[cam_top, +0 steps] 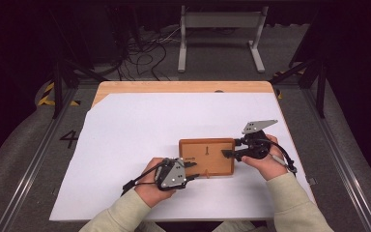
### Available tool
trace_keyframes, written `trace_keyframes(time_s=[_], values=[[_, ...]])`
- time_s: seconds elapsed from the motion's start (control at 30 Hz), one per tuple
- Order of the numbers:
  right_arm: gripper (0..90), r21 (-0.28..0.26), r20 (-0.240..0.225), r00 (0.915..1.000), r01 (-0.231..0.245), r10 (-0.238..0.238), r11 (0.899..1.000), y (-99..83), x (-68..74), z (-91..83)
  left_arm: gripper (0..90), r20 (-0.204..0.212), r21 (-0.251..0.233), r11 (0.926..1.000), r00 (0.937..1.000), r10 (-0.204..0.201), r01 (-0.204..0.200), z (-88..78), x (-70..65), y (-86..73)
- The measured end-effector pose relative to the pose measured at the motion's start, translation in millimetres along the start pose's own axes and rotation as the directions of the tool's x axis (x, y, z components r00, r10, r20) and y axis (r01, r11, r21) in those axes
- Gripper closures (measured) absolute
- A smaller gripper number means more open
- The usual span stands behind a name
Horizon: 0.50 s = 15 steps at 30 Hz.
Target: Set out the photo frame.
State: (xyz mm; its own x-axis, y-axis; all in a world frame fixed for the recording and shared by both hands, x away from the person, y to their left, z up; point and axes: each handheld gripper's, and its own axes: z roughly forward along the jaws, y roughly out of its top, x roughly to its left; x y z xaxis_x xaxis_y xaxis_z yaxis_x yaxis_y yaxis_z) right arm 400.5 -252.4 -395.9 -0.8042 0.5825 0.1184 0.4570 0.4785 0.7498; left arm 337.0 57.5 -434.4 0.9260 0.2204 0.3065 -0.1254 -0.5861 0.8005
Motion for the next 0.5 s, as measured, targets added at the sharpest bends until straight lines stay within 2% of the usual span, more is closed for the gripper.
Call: trace_keyframes(time_s=[0.03, 0.07, 0.17, 0.2, 0.33, 0.4, 0.47, 0.5], values=[[46.5, 0.001, 0.008, 0.9999, 0.009, -0.009, 1.0, 0.0, 1.8, -0.6, 61.5, 0.0, 0.0, 1.0, 1.0, 0.0, 0.0, 0.0, 0.0, 0.0], [46.5, 0.001, 0.008, 0.9999, 0.009, -0.009, 1.0, 0.0, 1.8, -0.6, 61.5, 0.012, -0.004, 0.9983, 0.9982, -0.059, 0.059, -4.0, -0.1, -3.1], [47.1, 0.002, 0.035, 0.9979, 0.055, -0.055, 0.998, -1.3, 9.2, -4.2, 58.2, 0.015, -0.022, 0.9927, 0.9928, -0.119, 0.119, -11.1, 3.5, -8.7], [47.1, 0.002, 0.035, 0.9979, 0.055, -0.055, 0.998, -1.3, 9.2, -4.2, 58.2, 0.015, -0.026, 0.9904, 0.9907, -0.135, 0.135, -13.5, 4.5, -10.4], [49.1, 0.001, 0.047, 0.9943, 0.096, -0.096, 0.995, -2.7, 15.3, -9.4, 55.8, 0.001, -0.024, 0.9853, 0.9856, -0.169, 0.169, -23.1, 6.8, -17.2], [50.1, 0.008, 0.06, 0.9901, 0.127, -0.127, 0.992, -3.3, 20.4, -12.6, 53.7, -0.017, -0.021, 0.9794, 0.9794, -0.201, 0.201, -30.9, 9.1, -23.9], [50.5, 0.01, 0.063, 0.9885, 0.137, -0.137, 0.991, -3.7, 22.3, -14.0, 53.0, -0.026, -0.023, 0.9771, 0.9769, -0.212, 0.211, -33.0, 9.9, -26.3], [51.7, 0.01, 0.07, 0.9848, 0.158, -0.159, 0.987, -5.2, 26.3, -16.7, 51.0, -0.043, -0.021, 0.9734, 0.9725, -0.229, 0.228, -36.9, 12.1, -30.8]])
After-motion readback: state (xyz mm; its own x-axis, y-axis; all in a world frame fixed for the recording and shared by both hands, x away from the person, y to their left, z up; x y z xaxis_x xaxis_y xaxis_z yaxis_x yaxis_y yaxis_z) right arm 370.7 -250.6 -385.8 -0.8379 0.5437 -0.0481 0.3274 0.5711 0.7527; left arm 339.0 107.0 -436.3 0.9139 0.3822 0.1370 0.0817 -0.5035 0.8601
